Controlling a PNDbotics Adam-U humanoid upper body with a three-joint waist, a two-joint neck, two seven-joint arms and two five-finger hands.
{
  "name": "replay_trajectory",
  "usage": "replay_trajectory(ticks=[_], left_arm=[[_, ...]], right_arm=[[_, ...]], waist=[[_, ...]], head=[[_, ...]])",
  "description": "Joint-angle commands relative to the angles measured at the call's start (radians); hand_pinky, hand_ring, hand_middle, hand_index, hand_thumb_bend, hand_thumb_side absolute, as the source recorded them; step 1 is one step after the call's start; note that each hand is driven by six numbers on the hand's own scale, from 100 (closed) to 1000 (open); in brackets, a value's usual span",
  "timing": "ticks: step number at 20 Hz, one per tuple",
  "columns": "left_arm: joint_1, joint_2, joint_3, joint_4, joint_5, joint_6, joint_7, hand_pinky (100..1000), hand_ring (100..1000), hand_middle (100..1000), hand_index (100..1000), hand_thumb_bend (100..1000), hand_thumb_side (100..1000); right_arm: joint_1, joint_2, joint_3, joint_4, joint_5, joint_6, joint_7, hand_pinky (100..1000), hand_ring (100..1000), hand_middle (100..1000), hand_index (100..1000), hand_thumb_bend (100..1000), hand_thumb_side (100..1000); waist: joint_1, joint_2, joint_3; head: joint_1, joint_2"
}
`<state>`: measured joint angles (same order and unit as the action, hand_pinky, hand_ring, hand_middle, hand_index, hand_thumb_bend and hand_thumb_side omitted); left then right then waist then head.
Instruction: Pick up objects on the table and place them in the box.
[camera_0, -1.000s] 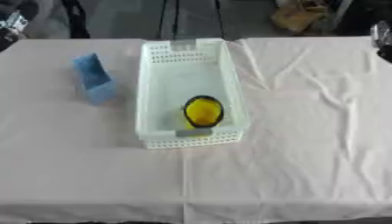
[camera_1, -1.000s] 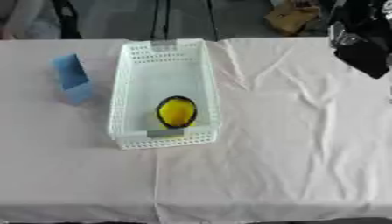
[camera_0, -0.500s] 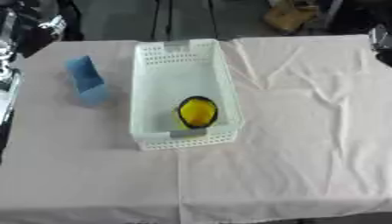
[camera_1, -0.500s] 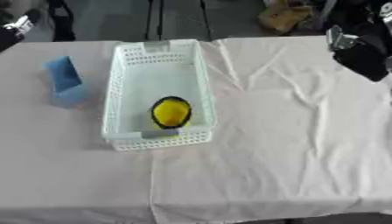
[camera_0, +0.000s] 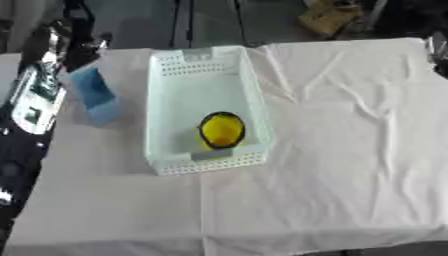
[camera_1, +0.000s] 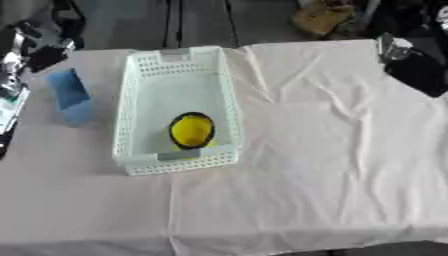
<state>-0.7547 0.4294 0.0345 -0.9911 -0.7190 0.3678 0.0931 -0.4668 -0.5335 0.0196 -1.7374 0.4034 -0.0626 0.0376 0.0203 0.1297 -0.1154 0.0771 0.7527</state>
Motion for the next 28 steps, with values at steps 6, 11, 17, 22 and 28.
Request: replay_trajectory(ticks=[6, 11, 17, 22, 28], left_arm=[[-0.042, -0.009, 0.039, 0.212, -0.143, -0.073, 0.064, 743, 802, 797, 926, 696, 583], [-0.059, -0.039, 0.069, 0.334, -0.171, -0.119, 0.126, 720, 794, 792, 927, 677, 597], [-0.059, -0.051, 0.065, 0.384, -0.124, -0.155, 0.189, 682, 778, 779, 924, 648, 596], [-0.057, -0.049, 0.055, 0.383, -0.105, -0.168, 0.176, 635, 742, 763, 913, 614, 524], [-0.053, -0.04, 0.051, 0.369, -0.118, -0.165, 0.13, 380, 538, 638, 815, 317, 121]], right_arm=[[-0.015, -0.015, -0.007, -0.007, -0.007, -0.001, 0.002, 603, 671, 816, 878, 100, 459], [-0.017, -0.012, -0.006, -0.005, -0.009, -0.002, 0.004, 603, 671, 816, 878, 100, 461], [-0.019, -0.011, -0.007, -0.004, -0.012, -0.004, 0.005, 603, 671, 816, 877, 100, 464], [-0.018, -0.012, -0.008, -0.003, -0.012, -0.005, 0.005, 603, 672, 816, 876, 100, 465], [-0.014, -0.013, -0.01, 0.0, -0.011, -0.004, 0.003, 604, 672, 816, 875, 100, 464]], waist=[[-0.001, -0.009, -0.002], [-0.006, -0.005, -0.004], [-0.007, -0.001, -0.007], [-0.007, -0.003, -0.004], [-0.008, -0.011, 0.002]], head=[[-0.002, -0.009], [-0.001, -0.013], [-0.001, -0.013], [-0.003, -0.011], [-0.007, -0.007]])
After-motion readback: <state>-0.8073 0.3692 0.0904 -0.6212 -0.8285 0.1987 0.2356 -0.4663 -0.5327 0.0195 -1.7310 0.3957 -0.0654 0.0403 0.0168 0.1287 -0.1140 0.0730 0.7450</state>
